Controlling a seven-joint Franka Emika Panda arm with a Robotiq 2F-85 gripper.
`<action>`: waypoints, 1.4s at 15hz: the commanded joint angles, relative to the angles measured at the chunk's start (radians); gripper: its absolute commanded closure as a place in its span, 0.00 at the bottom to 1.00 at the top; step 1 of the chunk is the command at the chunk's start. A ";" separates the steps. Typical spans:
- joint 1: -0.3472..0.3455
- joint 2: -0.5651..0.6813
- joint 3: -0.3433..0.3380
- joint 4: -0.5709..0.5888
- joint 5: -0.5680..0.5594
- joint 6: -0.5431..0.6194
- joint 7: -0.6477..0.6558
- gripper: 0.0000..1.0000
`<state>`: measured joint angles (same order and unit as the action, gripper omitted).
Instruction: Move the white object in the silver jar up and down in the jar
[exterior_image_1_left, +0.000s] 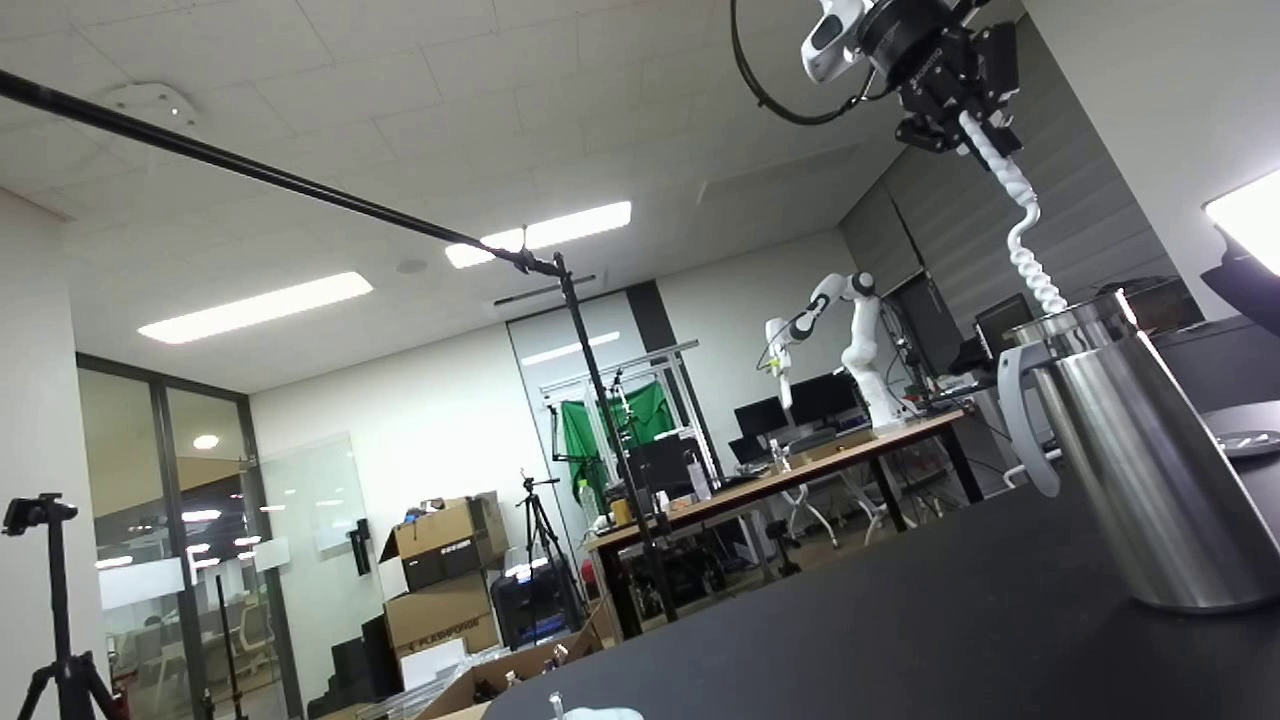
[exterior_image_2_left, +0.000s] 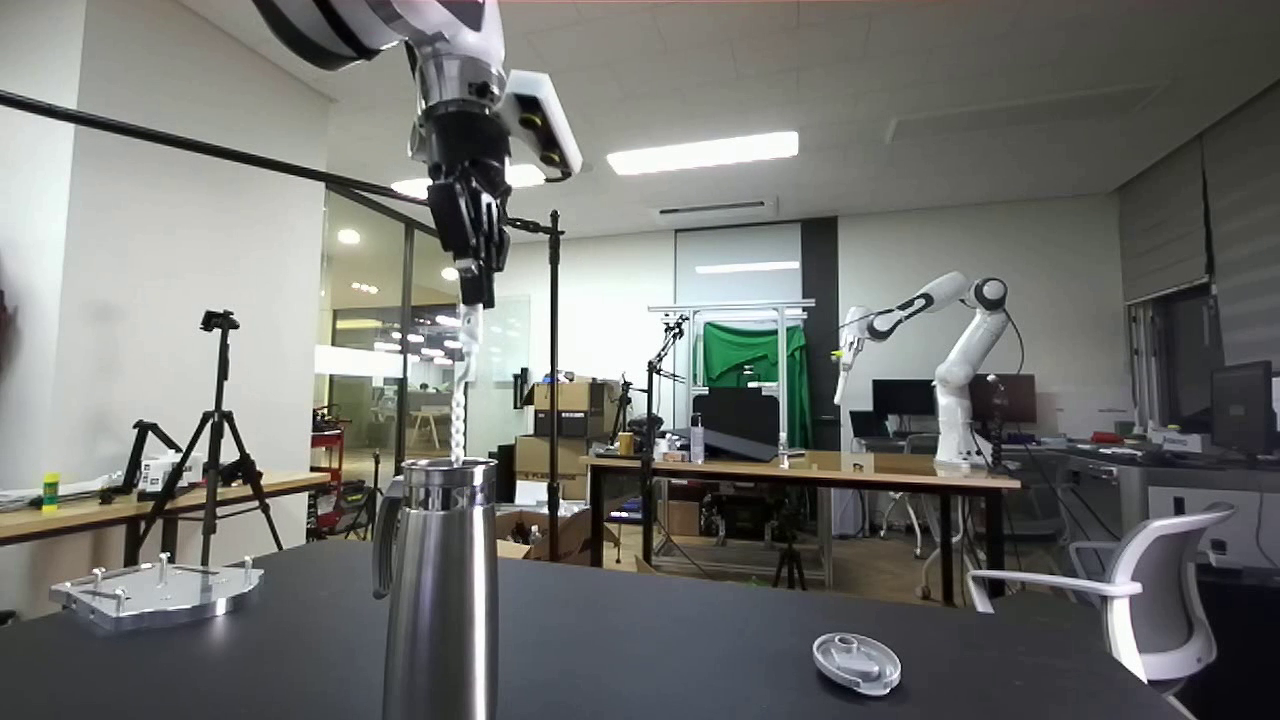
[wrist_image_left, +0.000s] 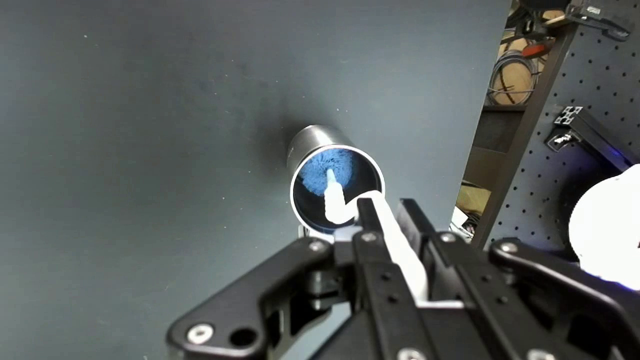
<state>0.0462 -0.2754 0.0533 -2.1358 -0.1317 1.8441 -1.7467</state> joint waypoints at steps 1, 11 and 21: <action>0.021 -0.068 -0.015 0.011 0.001 -0.022 0.040 0.96; 0.015 0.087 0.002 -0.089 -0.103 0.057 0.196 0.96; 0.054 -0.043 -0.003 0.037 -0.081 -0.076 0.152 0.96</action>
<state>0.0896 -0.2761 0.0656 -2.1287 -0.2141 1.8041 -1.5919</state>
